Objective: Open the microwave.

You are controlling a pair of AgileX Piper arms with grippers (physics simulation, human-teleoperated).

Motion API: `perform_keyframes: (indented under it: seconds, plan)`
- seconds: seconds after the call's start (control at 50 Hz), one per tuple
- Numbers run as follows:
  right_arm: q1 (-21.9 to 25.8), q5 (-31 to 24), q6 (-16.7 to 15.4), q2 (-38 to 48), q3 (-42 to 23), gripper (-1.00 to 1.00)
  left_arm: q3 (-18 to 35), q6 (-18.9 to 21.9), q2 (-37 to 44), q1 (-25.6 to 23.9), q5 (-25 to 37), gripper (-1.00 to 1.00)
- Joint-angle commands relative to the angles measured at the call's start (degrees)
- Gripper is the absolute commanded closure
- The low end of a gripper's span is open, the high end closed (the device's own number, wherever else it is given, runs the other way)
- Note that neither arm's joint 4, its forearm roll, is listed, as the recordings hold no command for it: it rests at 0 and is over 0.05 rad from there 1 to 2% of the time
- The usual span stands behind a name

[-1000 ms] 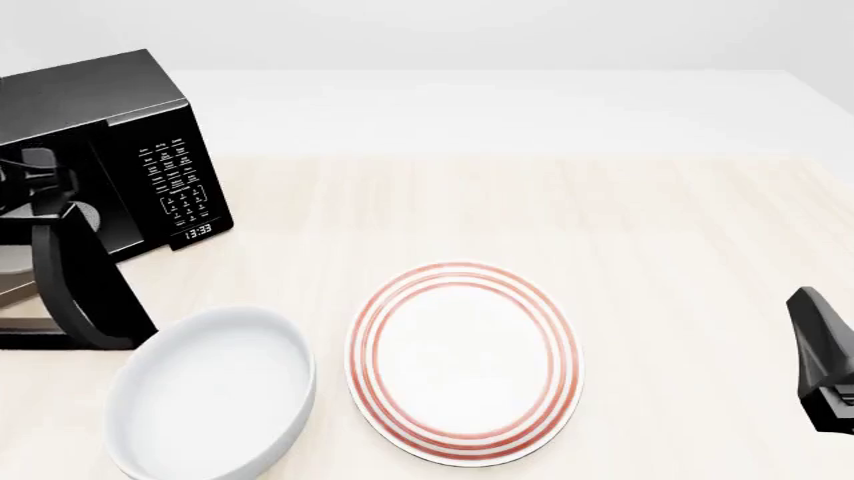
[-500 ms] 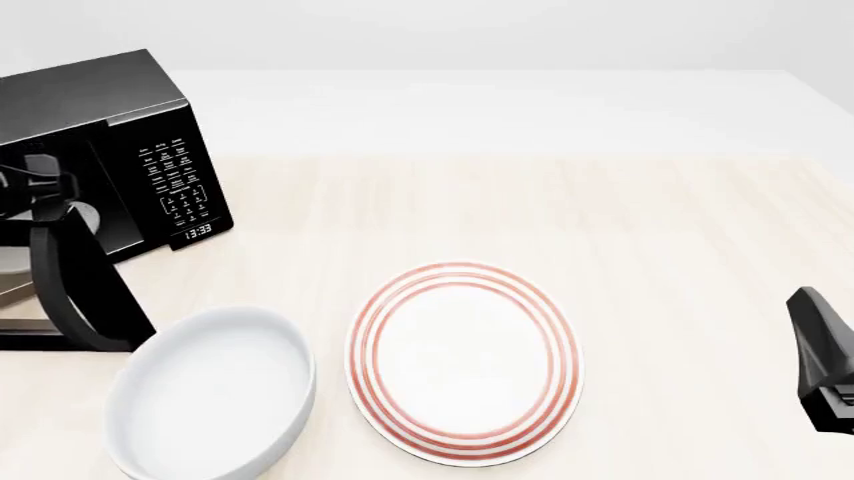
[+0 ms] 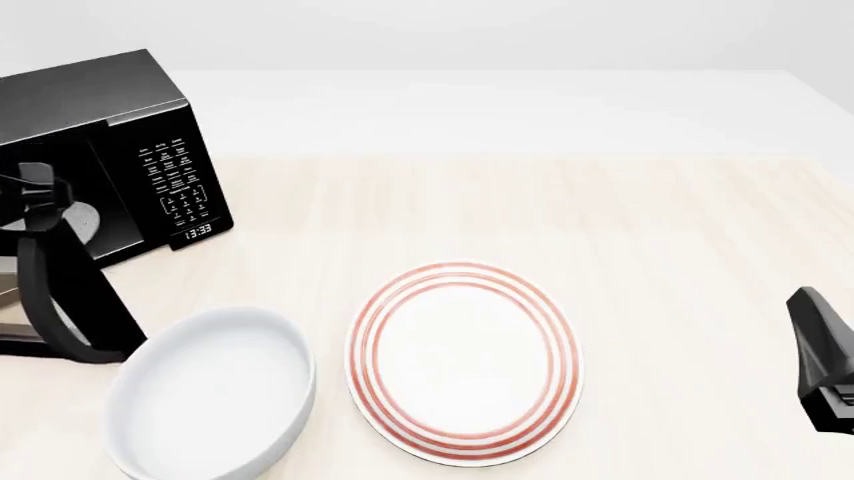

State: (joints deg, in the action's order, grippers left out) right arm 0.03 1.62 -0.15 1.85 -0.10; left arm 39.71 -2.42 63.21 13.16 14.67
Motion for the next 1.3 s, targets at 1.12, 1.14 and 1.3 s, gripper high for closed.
perform_keyframes:
  seconds: [1.12, 1.14, 1.3]
  plan:
    - [0.0, 0.0, 0.0, 0.0, 0.0, -1.00, -8.8, -3.0, -5.1, 2.5, 4.6, -1.00]
    - [0.0, 0.0, 0.0, 0.0, 0.0, -1.00, -8.8, -3.1, -5.0, 2.3, 4.6, -1.00]
    - [0.0, 0.0, 0.0, 0.0, 0.0, -1.00, -9.7, -4.0, -4.8, 2.5, 4.1, -1.00]
